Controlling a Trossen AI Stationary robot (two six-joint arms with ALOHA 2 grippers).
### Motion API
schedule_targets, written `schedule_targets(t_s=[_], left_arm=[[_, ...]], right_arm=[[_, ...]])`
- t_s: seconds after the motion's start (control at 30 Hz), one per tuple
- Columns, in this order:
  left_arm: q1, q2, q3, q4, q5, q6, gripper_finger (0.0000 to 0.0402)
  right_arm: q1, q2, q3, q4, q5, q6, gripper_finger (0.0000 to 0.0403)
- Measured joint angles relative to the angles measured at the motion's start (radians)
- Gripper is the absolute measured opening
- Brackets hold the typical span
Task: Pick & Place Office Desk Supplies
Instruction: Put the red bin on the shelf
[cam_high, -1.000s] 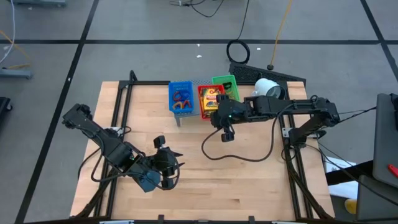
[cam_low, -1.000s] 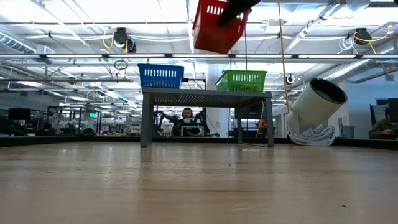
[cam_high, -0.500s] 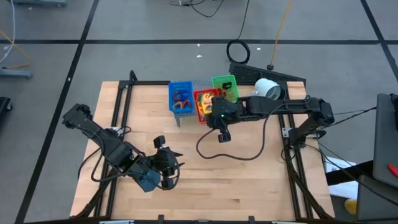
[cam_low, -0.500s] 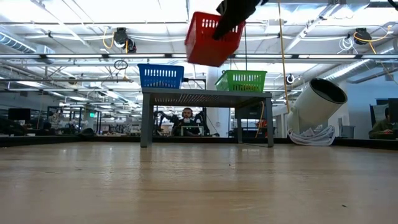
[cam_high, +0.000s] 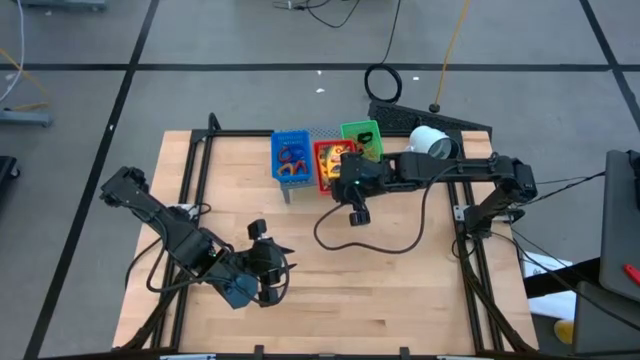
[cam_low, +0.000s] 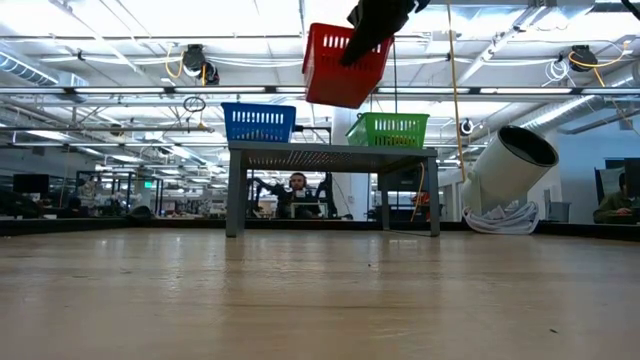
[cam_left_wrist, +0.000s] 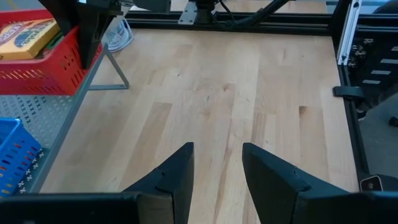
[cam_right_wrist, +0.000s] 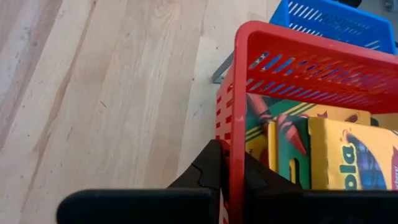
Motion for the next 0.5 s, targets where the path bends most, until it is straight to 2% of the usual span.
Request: schedule_targets(t_s=[0.17,0.27,0.5], left_arm=[[0.000,0.000,0.000,0.000,0.000,0.000,0.0143],[0.000,0.000,0.000,0.000,0.000,0.006,0.0143],[0.000,0.000,0.000,0.000,0.000,0.010,0.0143]], right_arm=[[0.000,0.000,0.000,0.000,-0.004,0.001,0.0000],[-0.003,0.000,0.000,0.007,-0.051,0.009,0.0000],[-0.003,0.000,0.000,0.010,-0.050,0.016,0.0000]])
